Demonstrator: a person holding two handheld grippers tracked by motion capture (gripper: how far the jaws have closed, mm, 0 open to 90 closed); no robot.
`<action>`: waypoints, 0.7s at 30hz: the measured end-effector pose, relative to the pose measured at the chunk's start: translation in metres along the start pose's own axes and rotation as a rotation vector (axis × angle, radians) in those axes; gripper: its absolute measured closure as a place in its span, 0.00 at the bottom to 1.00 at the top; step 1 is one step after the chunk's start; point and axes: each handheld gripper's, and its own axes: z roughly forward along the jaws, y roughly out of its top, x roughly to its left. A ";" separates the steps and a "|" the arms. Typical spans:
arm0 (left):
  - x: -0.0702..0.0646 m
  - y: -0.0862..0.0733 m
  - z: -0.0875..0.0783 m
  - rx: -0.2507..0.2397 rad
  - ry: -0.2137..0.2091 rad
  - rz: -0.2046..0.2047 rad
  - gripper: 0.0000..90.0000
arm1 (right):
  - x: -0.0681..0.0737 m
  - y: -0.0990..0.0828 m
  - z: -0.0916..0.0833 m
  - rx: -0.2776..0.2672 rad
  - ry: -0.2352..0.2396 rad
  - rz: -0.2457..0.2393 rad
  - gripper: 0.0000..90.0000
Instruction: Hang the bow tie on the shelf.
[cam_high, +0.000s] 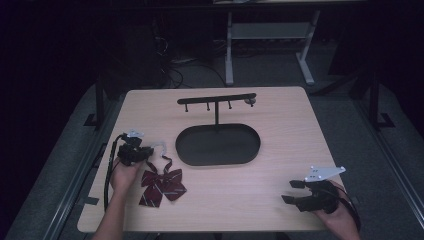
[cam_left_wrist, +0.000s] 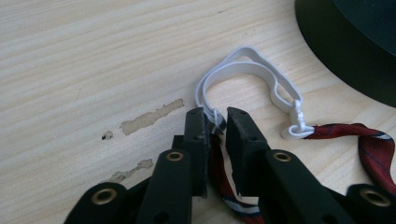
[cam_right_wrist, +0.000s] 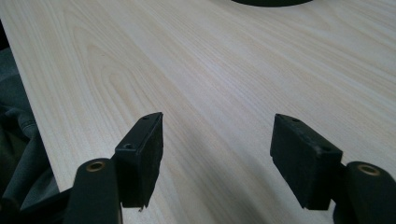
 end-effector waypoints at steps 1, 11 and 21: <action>0.000 0.000 0.000 -0.001 0.001 0.002 0.91 | 0.000 0.000 0.000 -0.001 0.000 0.003 0.38; -0.006 0.002 -0.007 -0.010 0.000 0.041 0.98 | 0.000 0.000 0.000 -0.001 0.000 0.003 0.38; -0.015 0.004 -0.019 -0.028 -0.008 0.096 0.98 | -0.001 0.000 0.000 -0.003 -0.002 0.004 0.38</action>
